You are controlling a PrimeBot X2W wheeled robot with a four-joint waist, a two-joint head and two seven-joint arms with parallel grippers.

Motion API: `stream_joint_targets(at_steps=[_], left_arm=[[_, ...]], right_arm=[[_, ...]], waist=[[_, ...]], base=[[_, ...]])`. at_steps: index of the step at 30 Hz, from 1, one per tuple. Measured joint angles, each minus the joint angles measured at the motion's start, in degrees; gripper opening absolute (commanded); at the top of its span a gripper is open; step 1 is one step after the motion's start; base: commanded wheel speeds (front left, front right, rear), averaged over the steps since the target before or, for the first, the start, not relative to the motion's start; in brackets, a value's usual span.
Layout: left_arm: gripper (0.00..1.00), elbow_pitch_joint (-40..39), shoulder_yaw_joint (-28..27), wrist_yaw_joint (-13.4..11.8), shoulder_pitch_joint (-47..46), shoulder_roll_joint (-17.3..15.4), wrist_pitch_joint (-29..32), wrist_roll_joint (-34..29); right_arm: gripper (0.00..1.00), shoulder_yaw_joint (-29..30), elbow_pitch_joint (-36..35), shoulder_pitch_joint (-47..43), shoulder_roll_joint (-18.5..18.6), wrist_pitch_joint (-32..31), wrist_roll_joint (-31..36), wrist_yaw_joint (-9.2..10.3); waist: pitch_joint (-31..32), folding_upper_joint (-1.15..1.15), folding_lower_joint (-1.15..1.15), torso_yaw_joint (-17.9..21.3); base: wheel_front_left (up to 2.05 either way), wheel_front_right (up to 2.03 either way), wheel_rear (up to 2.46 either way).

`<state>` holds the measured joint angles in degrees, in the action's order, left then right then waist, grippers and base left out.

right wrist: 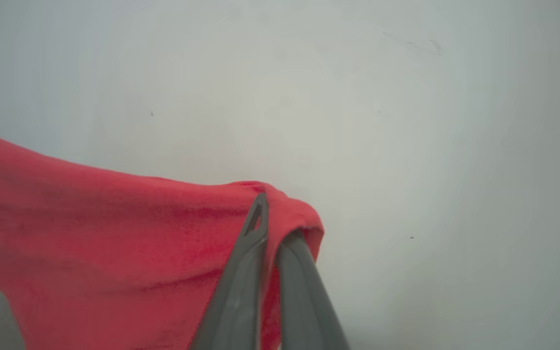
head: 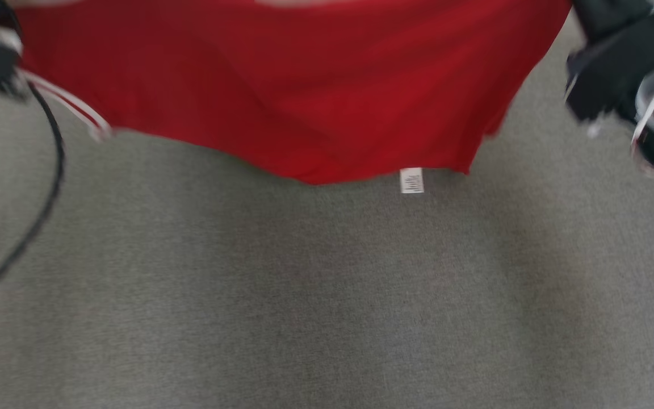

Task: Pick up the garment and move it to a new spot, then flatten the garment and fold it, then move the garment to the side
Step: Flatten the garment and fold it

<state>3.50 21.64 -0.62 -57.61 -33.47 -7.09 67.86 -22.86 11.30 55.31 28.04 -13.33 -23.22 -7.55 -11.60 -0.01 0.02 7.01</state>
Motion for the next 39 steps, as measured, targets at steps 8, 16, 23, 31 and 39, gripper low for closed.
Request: stream_joint_targets(at_steps=[8,16,23,31,39], left_arm=[[0.0,7.8,0.5,0.2,-18.7,1.5,-1.9,-7.2],[0.0,12.4,0.3,0.6,-29.3,0.0,-5.4,-14.7],[0.0,9.8,-7.6,-0.6,-37.0,0.4,-7.8,-24.4],[0.0,3.4,-16.2,6.8,-31.2,9.8,-7.9,-32.1],[0.0,-3.2,-16.5,8.0,-18.0,11.9,-8.0,-27.2]], right_arm=[[0.0,-1.2,9.8,14.6,-2.2,3.9,1.0,0.0],[0.0,1.0,16.4,23.4,-5.8,8.5,2.3,0.0],[0.0,12.2,20.6,31.3,-11.5,20.7,12.0,-0.01],[0.0,11.1,22.5,30.5,-11.1,26.8,27.6,-0.01],[0.0,0.1,21.9,26.4,-7.1,27.6,28.0,-0.01]], waist=[[-6.9,0.0,0.0,2.7],[-14.2,-0.01,0.0,4.7],[-20.6,-0.01,0.0,6.5],[-27.9,-0.01,0.01,7.0],[-31.6,-0.01,-0.01,4.1]], base=[[0.0,0.0,0.0],[0.0,0.0,0.0],[0.0,0.0,0.0],[0.0,0.0,0.0],[0.0,0.0,0.0]])
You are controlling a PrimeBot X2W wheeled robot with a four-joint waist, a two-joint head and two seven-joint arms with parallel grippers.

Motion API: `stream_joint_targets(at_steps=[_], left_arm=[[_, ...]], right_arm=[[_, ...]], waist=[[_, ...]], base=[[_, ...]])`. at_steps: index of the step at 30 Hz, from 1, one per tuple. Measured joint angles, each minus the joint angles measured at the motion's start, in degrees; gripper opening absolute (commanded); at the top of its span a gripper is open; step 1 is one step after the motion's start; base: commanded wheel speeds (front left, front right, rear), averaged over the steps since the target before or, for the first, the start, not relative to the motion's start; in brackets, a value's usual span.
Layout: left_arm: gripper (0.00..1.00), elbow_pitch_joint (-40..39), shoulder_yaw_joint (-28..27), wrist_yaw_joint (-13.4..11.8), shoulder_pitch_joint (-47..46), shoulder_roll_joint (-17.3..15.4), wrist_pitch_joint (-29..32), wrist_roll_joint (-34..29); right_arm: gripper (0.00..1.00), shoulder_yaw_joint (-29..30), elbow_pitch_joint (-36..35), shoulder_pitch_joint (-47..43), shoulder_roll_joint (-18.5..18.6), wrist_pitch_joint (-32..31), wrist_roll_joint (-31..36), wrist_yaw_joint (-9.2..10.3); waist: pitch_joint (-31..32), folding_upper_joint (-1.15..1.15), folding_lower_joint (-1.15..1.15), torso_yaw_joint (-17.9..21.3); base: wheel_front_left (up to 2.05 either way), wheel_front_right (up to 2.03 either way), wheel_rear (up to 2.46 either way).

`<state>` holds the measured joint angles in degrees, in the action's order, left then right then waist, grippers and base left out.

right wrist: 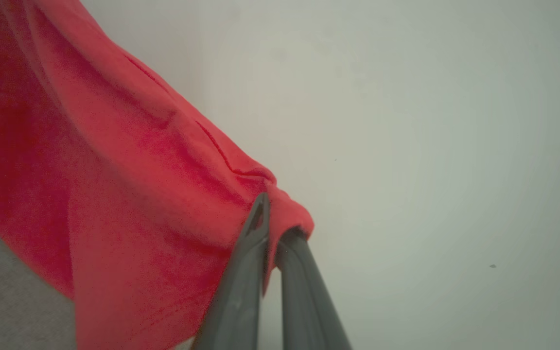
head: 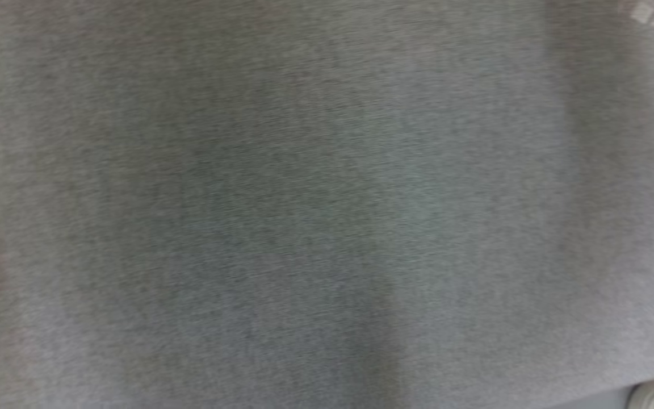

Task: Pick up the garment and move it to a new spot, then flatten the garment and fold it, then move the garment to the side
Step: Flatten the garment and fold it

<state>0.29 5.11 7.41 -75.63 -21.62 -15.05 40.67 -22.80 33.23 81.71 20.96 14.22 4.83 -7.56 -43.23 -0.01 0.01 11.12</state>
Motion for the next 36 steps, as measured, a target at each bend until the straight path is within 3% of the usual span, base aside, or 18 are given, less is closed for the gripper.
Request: stream_joint_targets(at_steps=[6,13,22,28,36], left_arm=[[0.0,-7.4,-0.9,0.0,14.0,-0.9,0.0,5.8],[0.0,-12.9,-1.8,0.0,32.1,0.4,0.0,9.3],[0.0,-11.8,4.4,0.1,52.4,1.7,0.3,14.0],[0.0,-6.9,8.6,0.1,60.2,2.2,0.6,16.5],[0.0,-1.4,13.8,0.1,67.3,2.0,2.8,20.6]], right_arm=[[0.0,-8.9,-4.5,-5.6,6.8,-2.2,-6.2,0.0],[0.0,-7.5,-12.6,-15.2,12.4,-10.1,-12.8,0.0],[0.0,-2.8,-21.0,-34.7,13.8,-24.3,-21.5,0.0],[0.0,-0.1,-21.9,-45.0,12.9,-26.8,-24.0,0.0],[0.0,0.5,-17.2,-53.1,9.9,-27.1,-24.2,0.0]], waist=[[1.4,0.0,-0.01,-2.9],[6.7,0.01,-0.02,-4.7],[15.8,0.03,-0.04,-5.7],[21.5,0.03,-0.04,-6.0],[28.1,0.03,-0.03,-6.2]], base=[[0.0,0.0,0.0],[0.0,0.0,0.0],[0.0,0.0,0.0],[0.0,0.0,0.0],[0.0,0.0,0.0]])
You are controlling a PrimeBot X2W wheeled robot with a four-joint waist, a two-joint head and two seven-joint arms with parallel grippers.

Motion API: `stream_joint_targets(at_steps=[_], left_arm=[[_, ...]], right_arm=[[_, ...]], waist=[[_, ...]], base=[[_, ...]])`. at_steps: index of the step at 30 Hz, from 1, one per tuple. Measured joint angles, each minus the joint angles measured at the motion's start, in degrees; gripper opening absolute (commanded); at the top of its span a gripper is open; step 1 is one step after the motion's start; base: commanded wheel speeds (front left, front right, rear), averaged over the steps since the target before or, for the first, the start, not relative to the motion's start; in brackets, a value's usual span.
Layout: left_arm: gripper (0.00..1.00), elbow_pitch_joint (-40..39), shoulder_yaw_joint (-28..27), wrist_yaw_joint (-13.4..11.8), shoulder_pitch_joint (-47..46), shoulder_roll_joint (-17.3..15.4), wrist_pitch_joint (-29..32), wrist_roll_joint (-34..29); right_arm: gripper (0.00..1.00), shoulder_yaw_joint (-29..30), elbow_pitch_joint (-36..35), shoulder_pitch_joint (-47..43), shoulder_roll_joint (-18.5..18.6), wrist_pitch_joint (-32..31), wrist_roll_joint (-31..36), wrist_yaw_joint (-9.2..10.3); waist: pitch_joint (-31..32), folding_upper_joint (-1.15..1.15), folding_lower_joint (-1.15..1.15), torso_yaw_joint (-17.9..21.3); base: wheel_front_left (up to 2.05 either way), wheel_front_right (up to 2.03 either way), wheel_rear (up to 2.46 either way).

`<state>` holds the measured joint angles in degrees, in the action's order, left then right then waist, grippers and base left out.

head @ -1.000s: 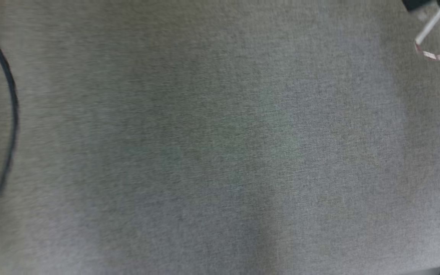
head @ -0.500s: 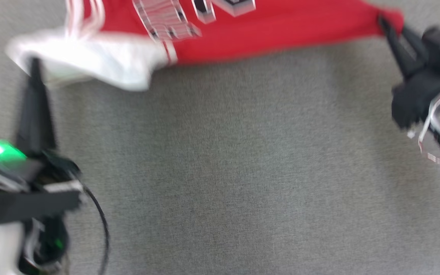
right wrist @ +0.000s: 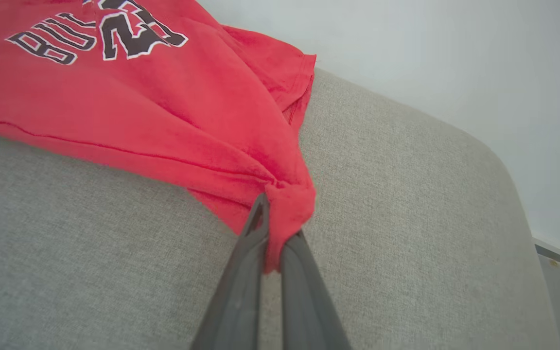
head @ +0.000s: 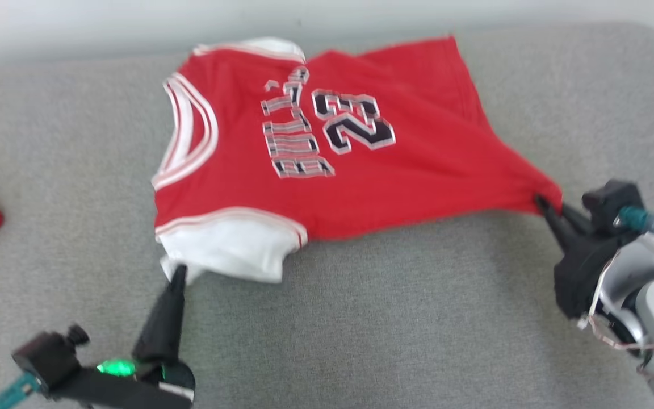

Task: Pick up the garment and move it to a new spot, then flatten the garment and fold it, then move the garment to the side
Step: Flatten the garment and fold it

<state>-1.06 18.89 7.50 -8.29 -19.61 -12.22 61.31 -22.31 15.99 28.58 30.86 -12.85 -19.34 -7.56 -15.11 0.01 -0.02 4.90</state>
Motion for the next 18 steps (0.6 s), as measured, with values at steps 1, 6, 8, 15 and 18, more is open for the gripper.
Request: stream_joint_targets(at_steps=[1,6,8,15,18], left_arm=[[0.0,0.2,0.6,0.0,0.9,-0.1,0.4,0.9],[0.0,0.5,2.7,0.0,5.1,-2.2,4.0,6.3],[0.0,0.5,3.3,0.0,6.6,-3.1,5.5,8.2],[0.0,0.7,3.3,0.0,11.4,-4.6,7.8,13.2],[0.0,1.2,3.3,0.0,13.1,-5.3,9.0,14.5]], right_arm=[[0.0,-0.2,0.4,-0.7,-0.2,0.0,-0.1,0.0],[0.0,-0.5,2.4,-3.3,-0.9,0.3,-0.4,0.0],[0.0,-0.5,3.2,-4.3,-1.0,0.4,-0.7,0.0],[0.0,-0.7,6.7,-7.0,-0.8,0.9,-1.9,0.0],[0.0,-1.3,8.5,-8.4,-0.3,0.6,-2.6,0.0]], waist=[[0.8,0.0,0.0,0.0],[4.2,0.0,0.0,-0.3],[5.3,0.0,0.0,-0.4],[8.5,-0.01,0.01,-1.0],[9.4,-0.01,0.01,-1.4]], base=[[0.0,0.0,0.0],[0.0,0.0,0.0],[0.0,0.0,0.0],[0.0,0.0,0.0],[0.0,0.0,0.0]])
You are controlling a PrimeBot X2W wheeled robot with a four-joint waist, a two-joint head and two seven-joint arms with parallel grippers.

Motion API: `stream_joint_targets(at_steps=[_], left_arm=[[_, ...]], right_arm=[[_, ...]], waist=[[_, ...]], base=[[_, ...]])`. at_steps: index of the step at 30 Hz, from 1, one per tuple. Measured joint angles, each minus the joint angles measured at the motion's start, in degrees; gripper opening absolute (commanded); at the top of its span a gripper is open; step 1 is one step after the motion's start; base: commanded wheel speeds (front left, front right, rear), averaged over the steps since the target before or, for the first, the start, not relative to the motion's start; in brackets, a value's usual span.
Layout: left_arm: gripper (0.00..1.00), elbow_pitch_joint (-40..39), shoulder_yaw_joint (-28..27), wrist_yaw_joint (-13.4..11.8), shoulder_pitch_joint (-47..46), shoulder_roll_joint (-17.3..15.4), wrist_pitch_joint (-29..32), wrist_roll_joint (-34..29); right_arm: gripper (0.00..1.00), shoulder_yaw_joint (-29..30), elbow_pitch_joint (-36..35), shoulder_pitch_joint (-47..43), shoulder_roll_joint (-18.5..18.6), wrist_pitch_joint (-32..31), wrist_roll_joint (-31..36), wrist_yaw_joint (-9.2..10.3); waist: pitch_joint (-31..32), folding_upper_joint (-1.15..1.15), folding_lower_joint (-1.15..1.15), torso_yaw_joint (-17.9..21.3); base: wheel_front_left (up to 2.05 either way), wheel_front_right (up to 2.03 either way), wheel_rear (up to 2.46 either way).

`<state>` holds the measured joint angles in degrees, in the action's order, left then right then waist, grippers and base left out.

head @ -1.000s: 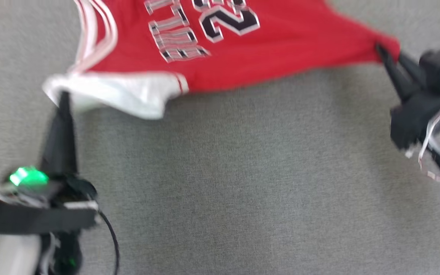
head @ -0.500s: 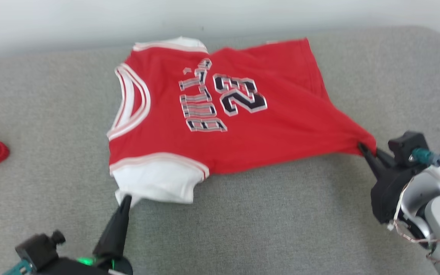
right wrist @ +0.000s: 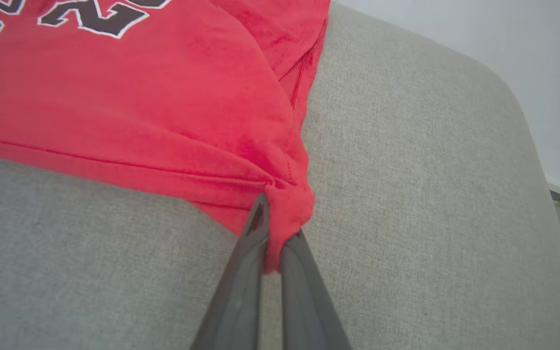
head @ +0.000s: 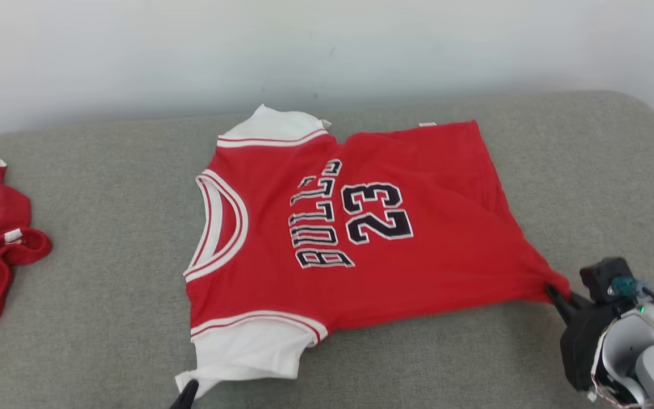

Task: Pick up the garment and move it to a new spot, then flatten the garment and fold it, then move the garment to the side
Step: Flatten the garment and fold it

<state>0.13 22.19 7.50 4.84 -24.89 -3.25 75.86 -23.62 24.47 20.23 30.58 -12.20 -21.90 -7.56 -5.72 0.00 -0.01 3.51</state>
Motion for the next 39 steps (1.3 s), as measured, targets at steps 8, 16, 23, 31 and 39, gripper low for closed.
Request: stream_joint_targets(at_steps=[8,16,23,31,39], left_arm=[[0.0,0.4,0.6,-1.7,3.6,-1.8,2.2,1.4],[0.0,0.4,2.1,-4.6,6.8,-4.2,3.6,-0.7],[0.0,-0.3,3.4,-6.5,9.3,-5.4,4.9,-1.5],[0.0,-3.2,1.5,-3.8,7.2,-4.1,-0.7,-3.7],[0.0,0.1,3.0,-2.4,-2.9,-0.6,-3.8,-9.4]], right_arm=[[0.0,-2.6,2.8,-3.0,1.2,-2.2,-2.6,0.0],[0.0,-3.7,3.2,-7.8,2.5,-7.5,-9.4,0.0],[0.0,-1.2,-1.6,-13.1,3.9,-11.1,-11.5,0.0],[0.0,3.3,-9.7,-16.0,3.1,-10.3,-11.1,0.0],[0.0,4.6,-12.7,-14.6,0.9,-8.9,-9.6,0.0]], waist=[[1.3,0.0,0.0,-0.8],[2.2,-0.01,0.01,-1.5],[3.2,0.0,0.0,-1.2],[3.0,-0.01,0.01,-0.7],[2.1,-0.01,0.01,-0.8]], base=[[0.0,0.0,0.0],[0.0,0.0,0.0],[0.0,0.0,0.0],[0.0,0.0,0.0],[0.0,0.0,0.0]])
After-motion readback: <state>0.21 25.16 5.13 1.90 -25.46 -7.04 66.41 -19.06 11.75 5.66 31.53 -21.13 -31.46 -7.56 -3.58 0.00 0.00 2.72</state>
